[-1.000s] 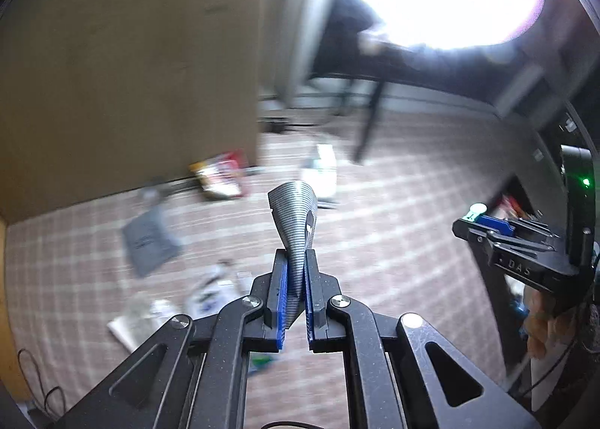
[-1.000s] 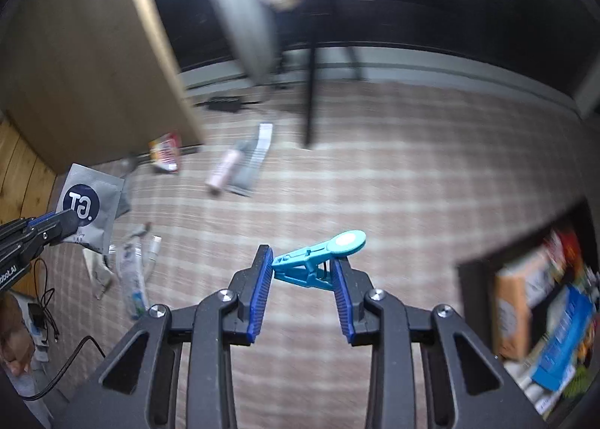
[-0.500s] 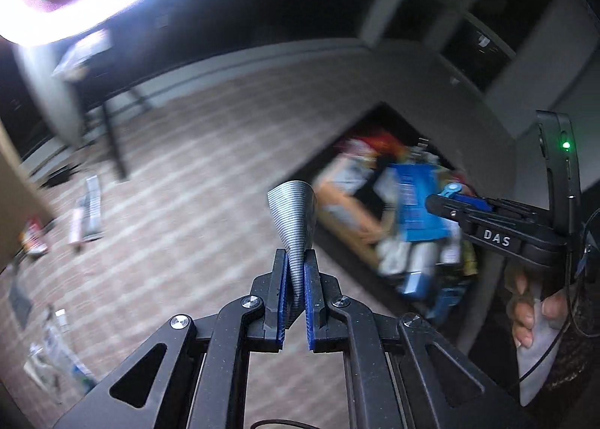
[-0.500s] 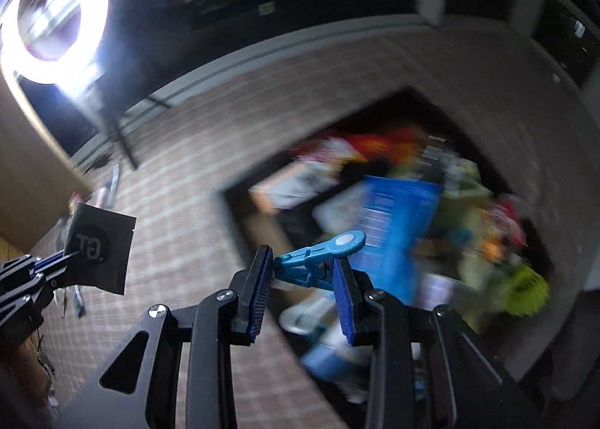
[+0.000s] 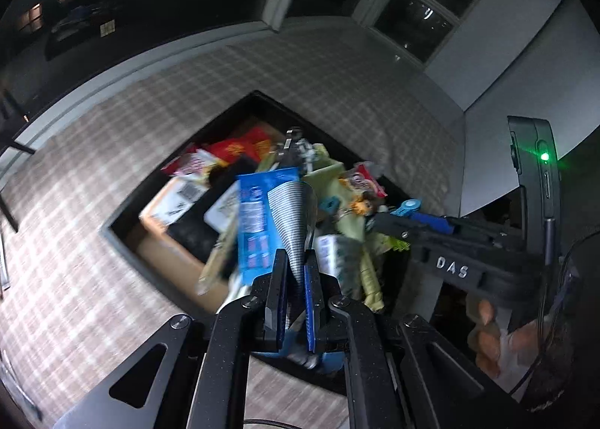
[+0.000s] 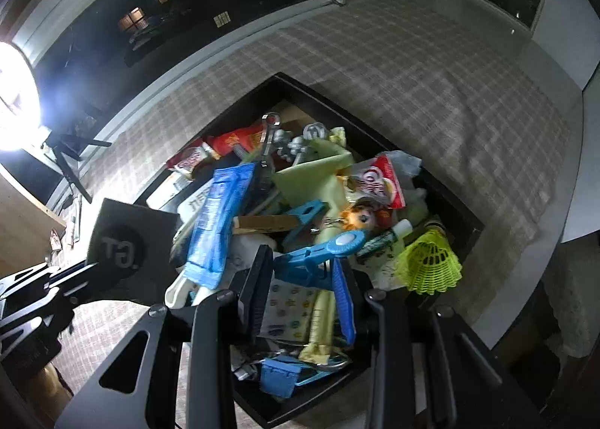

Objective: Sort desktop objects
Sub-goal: 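Carry the sachet and clothespin with both tools over the black bin, then open both tools to drop the sachet and clothespin into the bin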

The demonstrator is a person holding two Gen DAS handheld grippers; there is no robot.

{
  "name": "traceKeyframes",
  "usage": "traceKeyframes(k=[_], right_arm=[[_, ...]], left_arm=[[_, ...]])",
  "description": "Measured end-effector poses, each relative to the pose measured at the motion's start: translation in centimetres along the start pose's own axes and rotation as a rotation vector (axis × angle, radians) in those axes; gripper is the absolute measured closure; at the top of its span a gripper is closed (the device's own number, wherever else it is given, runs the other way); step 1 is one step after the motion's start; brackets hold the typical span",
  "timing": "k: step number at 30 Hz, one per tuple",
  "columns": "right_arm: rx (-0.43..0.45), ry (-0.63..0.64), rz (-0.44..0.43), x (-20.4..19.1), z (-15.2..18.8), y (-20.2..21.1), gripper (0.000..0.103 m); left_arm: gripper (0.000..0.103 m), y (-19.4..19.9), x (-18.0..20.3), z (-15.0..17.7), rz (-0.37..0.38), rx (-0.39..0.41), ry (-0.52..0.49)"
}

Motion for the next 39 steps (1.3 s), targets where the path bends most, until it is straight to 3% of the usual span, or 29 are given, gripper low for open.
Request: traceKeyframes(k=[3, 6, 7, 8, 10, 19, 24, 33, 39], right_arm=[[-0.004, -0.009, -0.006, 0.6, -0.4, -0.2, 0.072], [-0.002, -0.006, -0.006, 0.9, -0.9, -0.4, 0.072], [-0.003, -0.003, -0.012, 0.9, -1.2, -0.5, 0.07], [-0.011, -0.001, -0.017, 0.9, -1.5, -0.7, 0.066], [-0.01, -0.015, -0.021, 0.9, -2.0, -0.7, 0.051], [-0.001, -0.019, -0.027, 0.7, -1.6, 0.0, 0.049], [-0.009, 0.033, -0.059, -1.2, 0.0, 0.2, 0.049], [-0.11, 0.232, -0.138, -7.9, 8.6, -2.3, 0.049], [-0.18, 0.365, -0.082, -11.5, 13.0, -5.6, 0.055]], left_arm=[[0.096, -1.1, 0.9, -0.7, -0.001, -0.005, -0.009], [0.087, -1.7, 1.5, -1.2, -0.008, -0.001, -0.022], [0.079, -2.0, 1.4, -1.5, -0.019, -0.002, -0.014], [0.063, -2.3, 1.1, -1.8, -0.029, -0.008, -0.007], [0.055, -2.7, 0.8, -2.1, -0.047, -0.004, -0.011], [0.056, -0.7, -2.0, -1.5, -0.113, 0.015, -0.004], [0.056, 1.3, -4.8, -0.3, -0.154, 0.026, 0.007], [0.056, 6.5, -11.8, 5.1, -0.24, 0.06, 0.048], [0.056, 9.9, -16.3, 10.0, -0.272, 0.069, 0.117]])
Point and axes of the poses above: each gripper's, at about its wrist camera, not at the fingertips, and y roughly against the way its jaws point, x to its right, z to its underside, the point moved 6 cm from there along -y, roughly the way its jaws point, and after that the axes turned 3 degrees about -x, right-handed, at the moved point
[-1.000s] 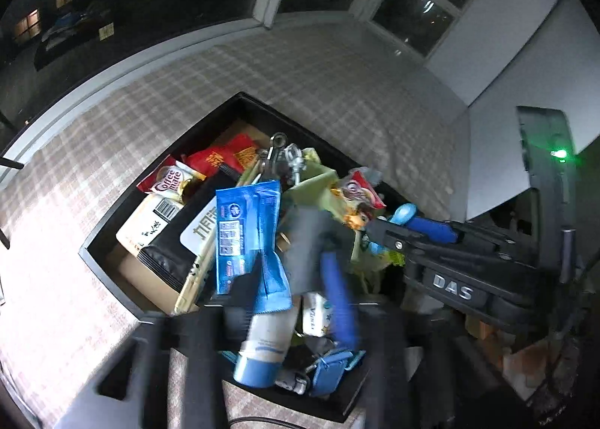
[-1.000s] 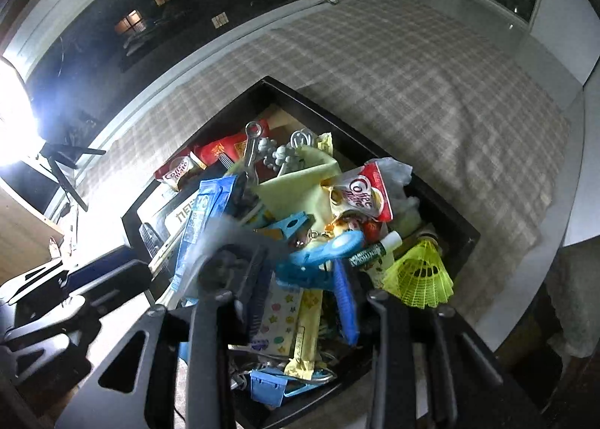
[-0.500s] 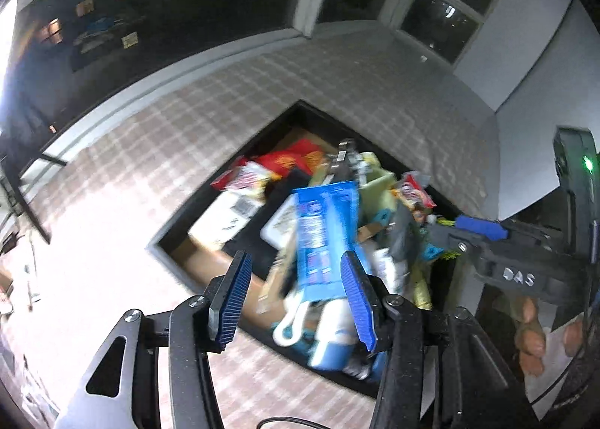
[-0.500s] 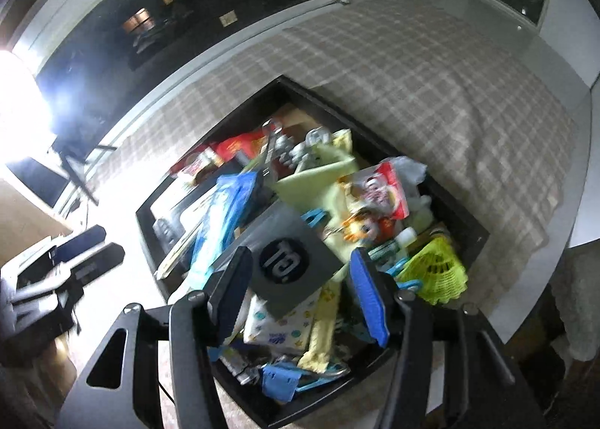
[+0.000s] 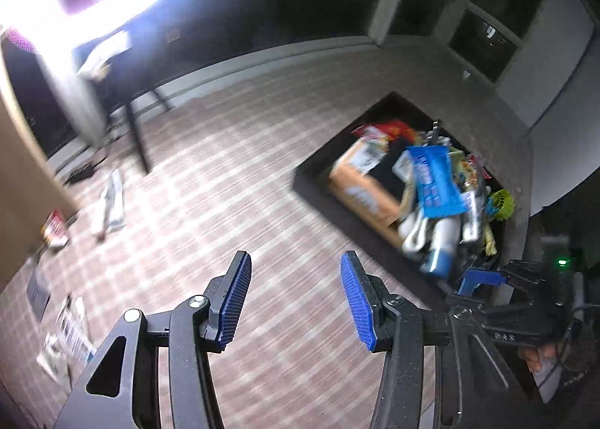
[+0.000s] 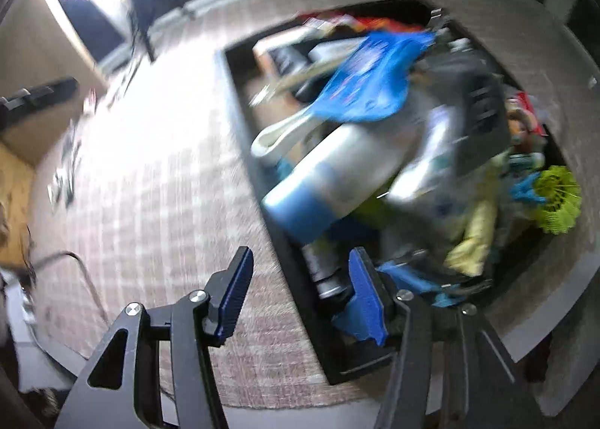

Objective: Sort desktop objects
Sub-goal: 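Open both tools to drop the sachet and clothespin into the bin, then move both tools back over the table toward the remaining items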

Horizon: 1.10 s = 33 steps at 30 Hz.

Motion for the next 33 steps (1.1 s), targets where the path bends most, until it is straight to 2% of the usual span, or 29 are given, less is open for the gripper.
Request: traceKeyframes(k=[3, 6, 11, 14, 19, 25, 33], right_arm=[[-0.028, 0.01, 0.029, -0.8, 0.0, -1.8, 0.062], [-0.015, 0.029, 0.093, -1.0, -0.6, -2.4, 0.064], [-0.013, 0.049, 0.16, -1.3, -1.7, -3.5, 0.065], [-0.009, 0.045, 0.16, -1.8, -2.3, -4.1, 0.065], [0.003, 0.117, 0.257, -4.0, -2.9, -4.9, 0.065], [-0.018, 0.126, 0.179, -6.2, -3.9, -5.5, 0.065], [-0.021, 0.173, 0.166, -10.8, -4.4, -6.4, 0.065]], left_arm=[[0.056, 1.6, -3.0, 1.9, -0.031, 0.015, 0.038], [0.056, 3.4, -6.0, 3.8, -0.06, 0.028, 0.078], [0.056, 5.6, -10.8, 7.0, -0.089, 0.038, 0.17], [0.056, 6.5, -13.7, 9.1, -0.107, 0.034, 0.222], [0.056, 8.1, -18.0, 12.5, -0.141, 0.035, 0.297], [0.056, 9.2, -22.2, 15.7, -0.161, 0.029, 0.374], [0.056, 9.2, -25.1, 18.3, -0.164, 0.015, 0.416]])
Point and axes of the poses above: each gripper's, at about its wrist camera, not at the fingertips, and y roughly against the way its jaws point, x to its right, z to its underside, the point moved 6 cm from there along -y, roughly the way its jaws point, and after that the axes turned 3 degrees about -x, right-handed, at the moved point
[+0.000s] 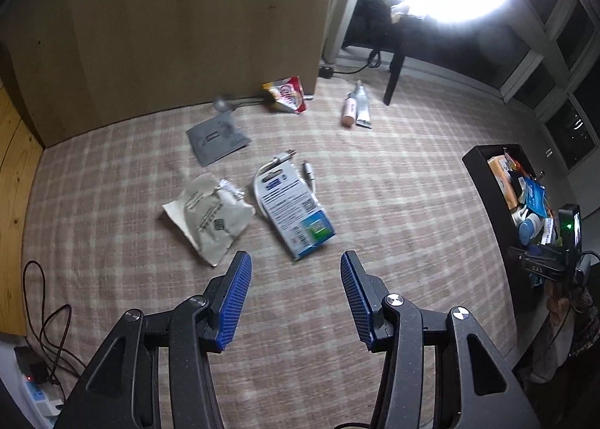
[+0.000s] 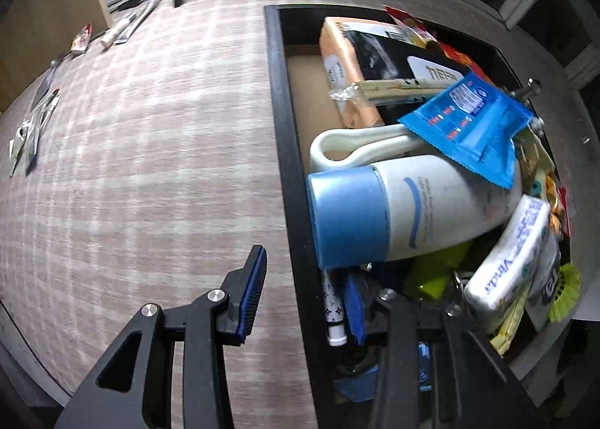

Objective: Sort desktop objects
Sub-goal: 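Move both tools back over the table toward the remaining items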

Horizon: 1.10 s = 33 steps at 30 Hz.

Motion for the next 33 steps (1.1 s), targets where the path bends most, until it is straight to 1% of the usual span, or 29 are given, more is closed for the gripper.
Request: traceKeyframes(k=[4, 5, 6, 7, 8, 12, 15, 18, 19, 20, 21, 23, 24, 26, 27, 28, 30, 31, 33], right_arm=[[-0.007, 0.01, -0.015, -0.7, -0.5, -0.2, 0.065], [-0.007, 0.015, -0.016, -1.5, -0.5, -0.1, 0.065], [-0.007, 0.023, -0.017, -3.7, -0.1, 0.4, 0.065], [-0.008, 0.028, -0.02, -4.4, -0.2, 0.4, 0.065], [-0.008, 0.031, -0.022, -4.1, 0.0, 0.6, 0.065], [-0.016, 0.054, -0.032, -5.9, -0.8, 0.4, 0.064], [-0.031, 0.074, -0.035, -6.9, -1.3, 0.4, 0.062], [-0.058, 0.076, -0.029, -7.6, -2.1, 0.9, 0.055], [-0.053, 0.073, -0.025, -6.9, -1.0, 1.8, 0.054], [-0.045, 0.073, -0.023, -6.2, 1.0, 2.6, 0.054], [-0.035, 0.081, -0.033, -6.4, 0.8, 3.4, 0.054], [-0.017, 0.081, -0.109, -7.3, 0.4, 5.1, 0.054], [0.008, 0.085, -0.135, -7.8, -0.2, 6.2, 0.054], [0.042, 0.093, -0.129, -9.0, -0.8, 7.2, 0.053], [0.064, 0.101, -0.135, -10.1, -1.7, 8.1, 0.051], [0.073, 0.105, -0.149, -10.7, -2.5, 8.3, 0.049], [0.081, 0.106, -0.16, -11.5, -3.9, 8.4, 0.049], [0.089, 0.109, -0.163, -12.7, -4.7, 8.0, 0.049], [0.098, 0.111, -0.172, -13.4, -6.1, 7.8, 0.047]], left_arm=[[0.056, -0.5, -1.4, 0.6, 0.0, -0.011, 0.019], [0.056, -0.7, -1.8, 0.7, 0.001, -0.017, 0.025], [0.056, -0.9, -2.2, 0.8, 0.001, -0.023, 0.03], [0.056, -1.1, -2.5, 1.0, -0.001, -0.03, 0.036], [0.056, -1.4, -3.0, 1.1, -0.001, -0.037, 0.044], [0.056, -2.3, -4.6, 1.5, -0.011, -0.05, 0.073], [0.056, -3.1, -5.6, 1.8, -0.011, -0.067, 0.091], [0.056, -3.7, -6.5, 2.0, -0.016, -0.083, 0.098], [0.056, -3.8, -6.8, 1.9, -0.02, -0.084, 0.1], [0.056, -3.8, -7.2, 1.9, -0.022, -0.081, 0.105], [0.056, -3.7, -7.6, 1.8, -0.024, -0.078, 0.111], [0.056, -3.8, -8.2, 1.5, -0.028, -0.073, 0.129], [0.056, -3.8, -8.6, 1.4, -0.03, -0.072, 0.136], [0.056, -3.9, -9.2, 0.9, -0.038, -0.07, 0.147], [0.056, -3.9, -9.5, 0.6, -0.04, -0.069, 0.153], [0.056, -4.0, -9.7, 0.3, -0.039, -0.068, 0.158], [0.055, -4.0, -10.0, -0.6, -0.044, -0.064, 0.162], [0.055, -4.1, -10.0, -1.1, -0.05, -0.061, 0.163], [0.052, -4.3, -10.2, -2.1, -0.052, -0.056, 0.171]])
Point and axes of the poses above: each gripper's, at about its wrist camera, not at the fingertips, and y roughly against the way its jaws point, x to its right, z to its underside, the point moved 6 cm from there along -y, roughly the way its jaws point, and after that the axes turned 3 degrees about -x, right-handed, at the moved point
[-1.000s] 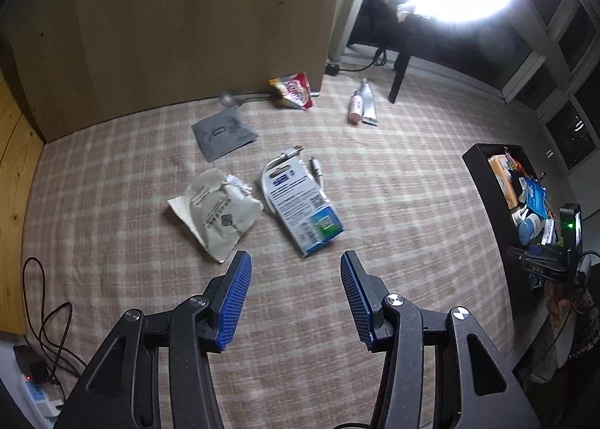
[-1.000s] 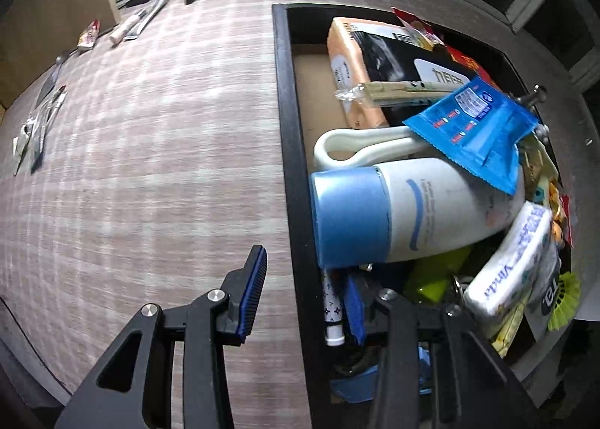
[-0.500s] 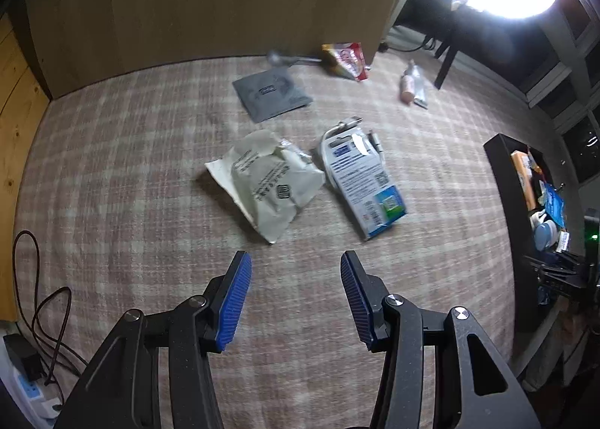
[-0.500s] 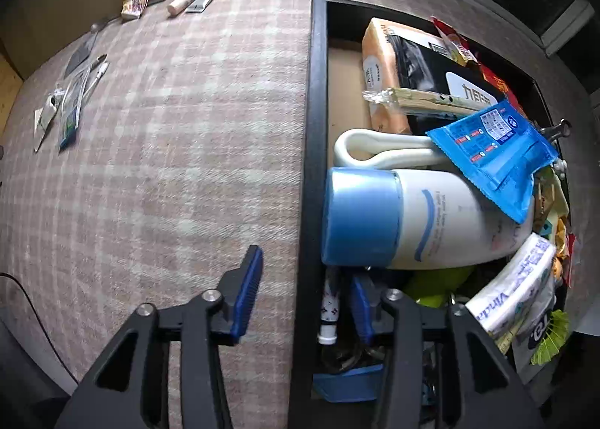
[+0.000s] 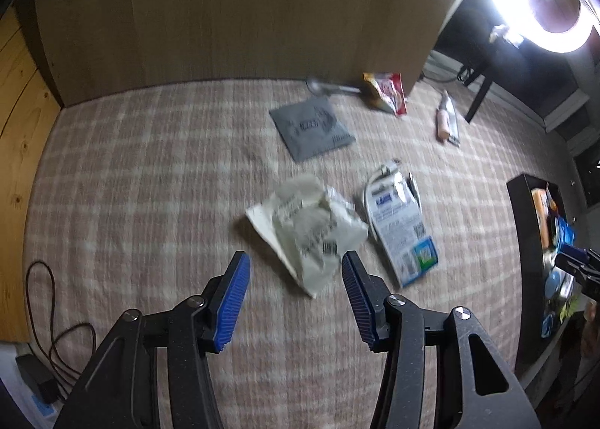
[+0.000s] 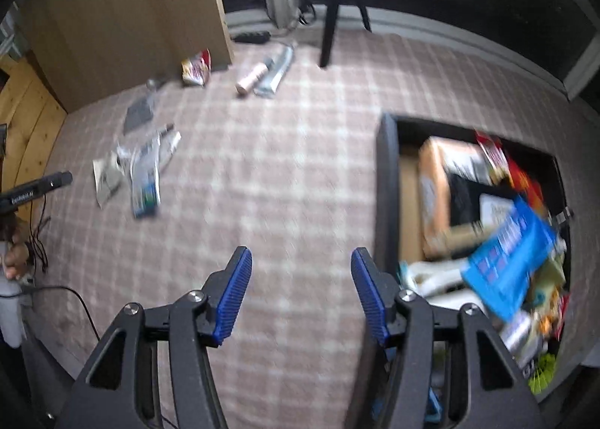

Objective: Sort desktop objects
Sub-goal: 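Move both tools back over the table toward the remaining items, then grasp the second grey sachet with the left tool while the right grasps the pink bottle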

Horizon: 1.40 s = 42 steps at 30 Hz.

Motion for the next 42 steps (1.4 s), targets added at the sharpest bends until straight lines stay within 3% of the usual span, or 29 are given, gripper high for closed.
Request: traceKeyframes(k=[2, 11, 16, 24, 34, 42], right_arm=[[0.006, -0.009, -0.018, -0.2, -1.9, -0.6, 0.046], [0.001, -0.109, -0.151, -2.9, -13.1, -5.6, 0.046], [-0.032, -0.101, -0.137, -4.5, -17.1, -9.2, 0.051], [-0.097, -0.112, -0.139, -5.9, -19.8, -13.8, 0.051], [-0.124, -0.134, -0.137, -5.9, -21.3, -16.0, 0.051], [-0.164, -0.101, -0.118, -7.3, -21.0, -17.4, 0.066]], left_arm=[[0.048, -0.3, 0.1, -1.2, 0.001, 0.002, 0.013], [0.047, -4.1, 1.5, -6.3, -0.034, -0.038, 0.028], [0.047, -6.7, 1.4, -8.4, -0.033, -0.073, 0.063], [0.037, -10.3, 0.6, -11.3, -0.004, -0.141, 0.176], [0.029, -12.1, 1.7, -12.9, -0.037, -0.157, 0.182], [0.028, -12.6, 1.5, -13.1, -0.123, -0.15, 0.148]])
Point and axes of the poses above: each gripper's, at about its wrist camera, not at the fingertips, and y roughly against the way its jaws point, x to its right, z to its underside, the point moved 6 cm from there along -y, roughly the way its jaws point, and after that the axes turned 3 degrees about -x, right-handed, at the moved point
